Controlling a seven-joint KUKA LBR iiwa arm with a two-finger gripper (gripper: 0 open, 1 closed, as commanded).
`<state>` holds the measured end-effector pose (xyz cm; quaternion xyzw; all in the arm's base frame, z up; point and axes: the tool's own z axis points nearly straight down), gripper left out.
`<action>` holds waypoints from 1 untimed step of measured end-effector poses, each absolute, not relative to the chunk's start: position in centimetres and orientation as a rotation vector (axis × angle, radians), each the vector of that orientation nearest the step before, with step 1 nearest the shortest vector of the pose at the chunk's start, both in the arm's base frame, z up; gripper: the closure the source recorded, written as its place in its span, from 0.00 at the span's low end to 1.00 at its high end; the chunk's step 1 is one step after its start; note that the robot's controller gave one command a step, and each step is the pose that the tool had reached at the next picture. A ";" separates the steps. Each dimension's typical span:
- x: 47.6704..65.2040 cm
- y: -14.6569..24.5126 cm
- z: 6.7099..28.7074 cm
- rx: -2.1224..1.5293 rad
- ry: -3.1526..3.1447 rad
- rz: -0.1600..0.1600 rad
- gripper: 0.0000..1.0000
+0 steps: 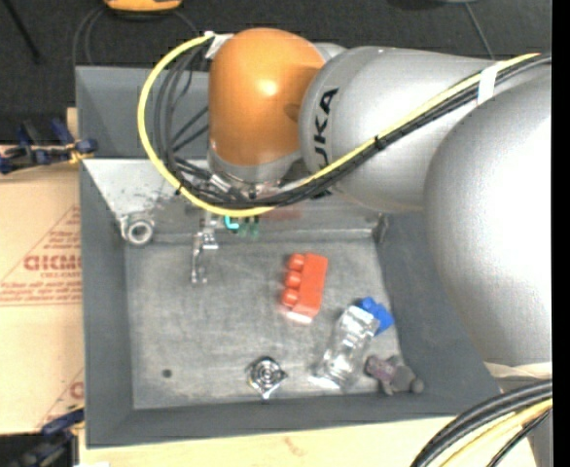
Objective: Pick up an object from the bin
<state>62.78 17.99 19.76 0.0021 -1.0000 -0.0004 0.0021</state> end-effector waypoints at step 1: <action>64.9 11.7 8.1 -0.004 -3.139 0.002 0.00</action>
Offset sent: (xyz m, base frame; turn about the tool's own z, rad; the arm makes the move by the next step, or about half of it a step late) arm 0.0208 -0.0589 -0.1119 0.0023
